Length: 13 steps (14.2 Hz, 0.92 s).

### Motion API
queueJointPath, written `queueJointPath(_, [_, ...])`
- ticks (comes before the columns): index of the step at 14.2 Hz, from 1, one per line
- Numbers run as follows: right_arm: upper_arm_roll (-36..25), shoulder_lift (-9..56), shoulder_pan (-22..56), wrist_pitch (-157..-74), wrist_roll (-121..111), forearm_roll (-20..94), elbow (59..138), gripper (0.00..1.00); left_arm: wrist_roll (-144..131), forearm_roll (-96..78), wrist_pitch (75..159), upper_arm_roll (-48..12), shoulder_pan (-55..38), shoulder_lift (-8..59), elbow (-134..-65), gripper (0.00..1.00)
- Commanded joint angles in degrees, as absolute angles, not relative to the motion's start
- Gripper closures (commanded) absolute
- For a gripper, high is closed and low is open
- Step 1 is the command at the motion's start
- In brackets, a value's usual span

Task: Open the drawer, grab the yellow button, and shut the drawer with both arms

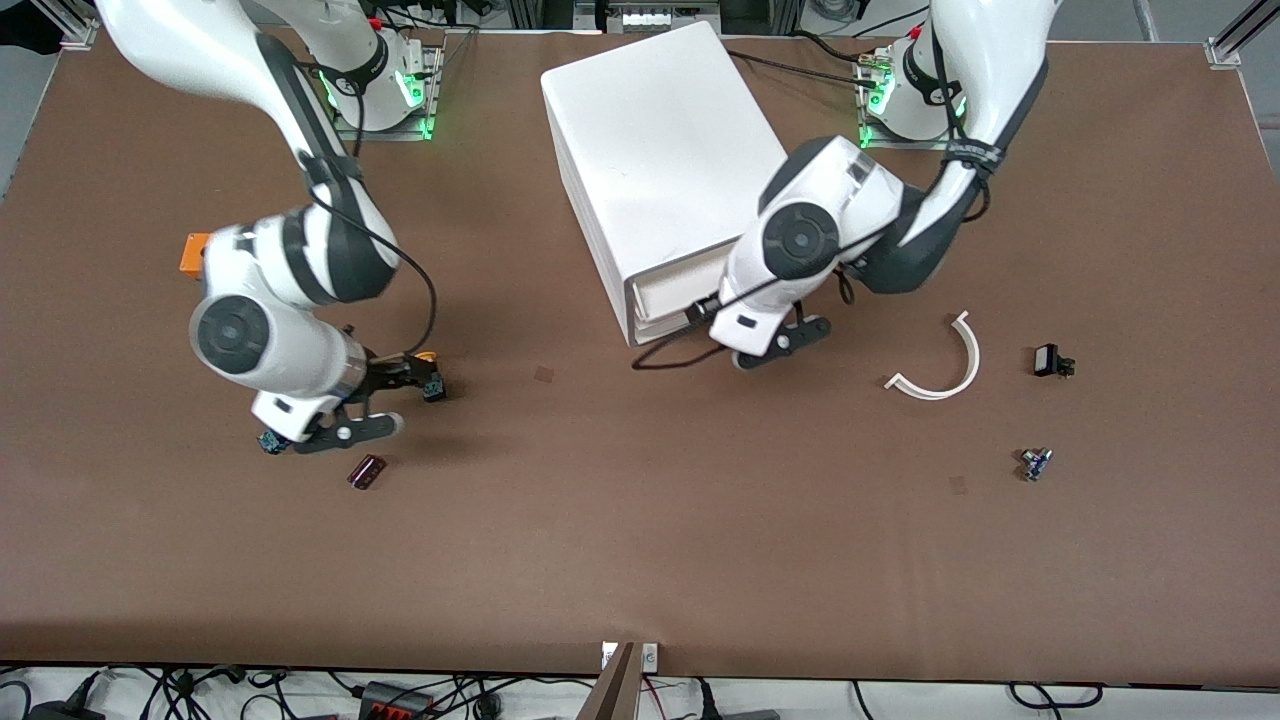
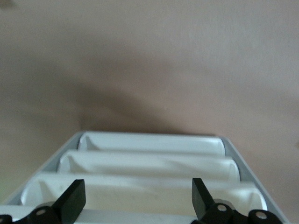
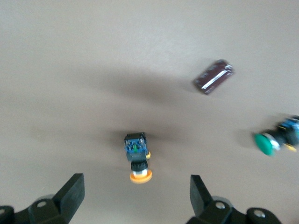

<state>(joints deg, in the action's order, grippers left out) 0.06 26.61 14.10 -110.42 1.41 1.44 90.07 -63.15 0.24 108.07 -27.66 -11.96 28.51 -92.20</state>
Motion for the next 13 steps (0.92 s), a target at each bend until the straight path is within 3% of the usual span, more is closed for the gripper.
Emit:
queueJointPath(1, [-0.9, 23.0, 13.8, -101.4, 3.8, 1.3, 84.0, 0.0, -64.9, 1.1, 109.0, -29.9, -10.7, 25.7, -96.1, 0.0])
queueJointPath(4, [-2.8, 20.1, 13.7, -94.1, 4.9, 1.3, 79.3, 0.0, -64.8, 1.1, 108.7, -29.9, -10.7, 25.6, -96.2, 0.0])
queueJointPath(9, [-7.6, 17.8, 13.3, -92.6, 4.1, 1.6, 76.8, 0.0, -63.8, 1.3, 107.2, -29.9, -10.8, 25.5, -96.0, 0.0])
queueJointPath(13, [-7.9, 14.8, 9.8, -92.8, 4.8, 1.6, 75.8, 0.0, -62.8, 6.4, 103.4, -29.3, -9.3, 23.8, -91.5, 0.0])
